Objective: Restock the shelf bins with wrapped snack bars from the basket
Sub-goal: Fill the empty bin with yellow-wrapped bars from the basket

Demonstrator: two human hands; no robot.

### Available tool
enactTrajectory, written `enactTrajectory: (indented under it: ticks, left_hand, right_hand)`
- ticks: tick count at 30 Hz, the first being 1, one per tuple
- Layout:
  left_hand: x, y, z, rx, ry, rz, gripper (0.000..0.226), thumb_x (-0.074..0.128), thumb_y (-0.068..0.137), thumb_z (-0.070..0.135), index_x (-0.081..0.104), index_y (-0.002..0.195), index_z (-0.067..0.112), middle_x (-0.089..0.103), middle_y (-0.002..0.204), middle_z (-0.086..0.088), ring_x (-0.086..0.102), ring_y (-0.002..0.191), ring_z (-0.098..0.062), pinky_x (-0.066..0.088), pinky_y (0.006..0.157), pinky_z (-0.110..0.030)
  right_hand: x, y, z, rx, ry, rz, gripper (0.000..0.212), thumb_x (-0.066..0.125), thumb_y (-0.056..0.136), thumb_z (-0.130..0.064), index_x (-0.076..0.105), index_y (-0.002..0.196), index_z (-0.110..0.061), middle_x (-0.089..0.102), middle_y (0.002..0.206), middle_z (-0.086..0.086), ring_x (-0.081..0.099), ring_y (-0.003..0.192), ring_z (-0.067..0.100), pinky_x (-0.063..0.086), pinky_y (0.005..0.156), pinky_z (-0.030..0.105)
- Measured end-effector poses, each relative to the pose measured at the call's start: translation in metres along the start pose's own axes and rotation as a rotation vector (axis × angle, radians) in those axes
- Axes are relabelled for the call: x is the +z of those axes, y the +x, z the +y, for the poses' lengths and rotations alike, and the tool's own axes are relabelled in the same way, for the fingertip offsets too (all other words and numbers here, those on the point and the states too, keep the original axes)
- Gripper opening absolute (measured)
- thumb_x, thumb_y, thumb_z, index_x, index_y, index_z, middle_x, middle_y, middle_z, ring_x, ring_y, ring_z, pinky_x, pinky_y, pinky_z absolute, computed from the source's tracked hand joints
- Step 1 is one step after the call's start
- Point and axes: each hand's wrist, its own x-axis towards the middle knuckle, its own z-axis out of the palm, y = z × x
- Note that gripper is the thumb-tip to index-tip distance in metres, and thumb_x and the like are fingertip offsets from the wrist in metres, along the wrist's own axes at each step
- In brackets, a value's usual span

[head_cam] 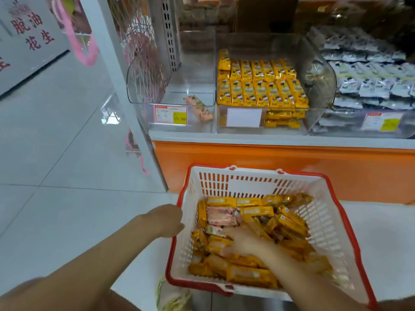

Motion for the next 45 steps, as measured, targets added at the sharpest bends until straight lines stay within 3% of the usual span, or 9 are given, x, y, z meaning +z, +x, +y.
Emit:
enactTrajectory:
  ticks: [6,8,11,14,20,28,34,38,45]
  left_hand:
    - [-0.005,0.007,0.001,0.008,0.054,0.002,0.029,0.04,0.101,0.031,0.048,0.085,0.008,0.041,0.067,0.001,0.046,0.068,-0.016,0.036,0.059,-0.024]
    - [-0.006,0.009,0.002,0.011,0.061,0.005,0.029,0.04,0.1,0.031,0.047,0.085,0.008,0.041,0.067,0.001,0.046,0.067,-0.015,0.036,0.061,-0.025]
    - [-0.009,0.01,0.001,0.013,0.084,0.009,0.028,0.041,0.1,0.032,0.048,0.086,0.009,0.043,0.068,0.001,0.049,0.073,-0.017,0.038,0.063,-0.025]
    - [-0.012,0.01,0.002,0.017,0.096,0.006,0.03,0.041,0.1,0.032,0.047,0.081,0.009,0.042,0.067,0.001,0.048,0.072,-0.017,0.036,0.06,-0.024]
    - [-0.013,0.01,0.005,0.006,0.09,0.006,0.031,0.042,0.1,0.032,0.049,0.08,0.009,0.042,0.067,0.001,0.048,0.07,-0.016,0.038,0.064,-0.025]
    - [-0.013,0.006,0.01,-0.005,0.094,-0.002,0.028,0.043,0.1,0.033,0.053,0.094,0.007,0.045,0.07,0.001,0.049,0.07,-0.014,0.039,0.067,-0.024]
    - [-0.013,0.008,0.011,0.009,0.082,-0.028,0.028,0.043,0.1,0.034,0.049,0.092,0.008,0.044,0.071,0.001,0.05,0.078,-0.017,0.038,0.07,-0.024]
    - [-0.016,0.007,0.011,0.009,0.072,-0.019,0.032,0.043,0.099,0.034,0.048,0.081,0.008,0.04,0.066,0.001,0.044,0.063,-0.012,0.036,0.061,-0.022]
    - [-0.021,0.0,0.021,-0.094,0.075,0.095,0.029,0.044,0.098,0.033,0.054,0.087,0.008,0.043,0.07,0.003,0.052,0.071,-0.013,0.042,0.064,-0.022]
  right_hand:
    - [0.017,-0.002,-0.002,0.023,-0.017,0.036,0.046,0.059,0.092,-0.032,0.05,0.135,-0.016,0.055,0.133,0.008,0.05,0.123,0.025,0.041,0.1,0.033]
    - [0.005,-0.003,0.006,0.044,-0.044,-0.031,0.031,0.059,0.09,-0.035,0.062,0.109,-0.012,0.061,0.101,0.006,0.056,0.096,0.019,0.045,0.081,0.032]
    - [-0.015,-0.016,0.018,0.066,0.039,-0.189,0.021,0.059,0.088,-0.025,0.061,0.082,-0.004,0.042,0.065,-0.001,0.039,0.055,0.012,0.031,0.053,0.026]
    - [-0.019,-0.029,0.03,0.105,-0.091,-0.278,0.016,0.057,0.09,-0.021,0.065,0.1,-0.01,0.056,0.081,0.001,0.051,0.069,0.014,0.041,0.06,0.027]
    - [-0.002,-0.053,0.042,0.171,-0.124,-0.237,0.056,0.055,0.094,-0.034,0.031,0.143,-0.023,0.048,0.135,0.007,0.056,0.099,0.02,0.047,0.068,0.028]
    - [0.003,-0.065,0.066,0.074,0.255,-0.26,0.069,0.058,0.076,-0.071,0.042,0.136,-0.041,0.045,0.134,-0.009,0.045,0.121,0.015,0.038,0.104,0.032]
    - [0.018,-0.06,0.054,0.062,0.52,-0.233,0.069,0.065,0.082,-0.056,0.046,0.141,-0.026,0.045,0.136,-0.009,0.045,0.124,0.013,0.042,0.093,0.022]
    - [0.025,-0.054,0.042,0.038,0.506,-0.21,0.063,0.064,0.079,-0.062,0.055,0.133,-0.03,0.05,0.135,-0.013,0.045,0.124,0.01,0.034,0.108,0.028]
    - [0.019,-0.051,0.028,0.013,0.587,-0.1,0.045,0.065,0.083,-0.056,0.062,0.12,-0.03,0.056,0.121,-0.011,0.053,0.111,0.01,0.046,0.086,0.023]
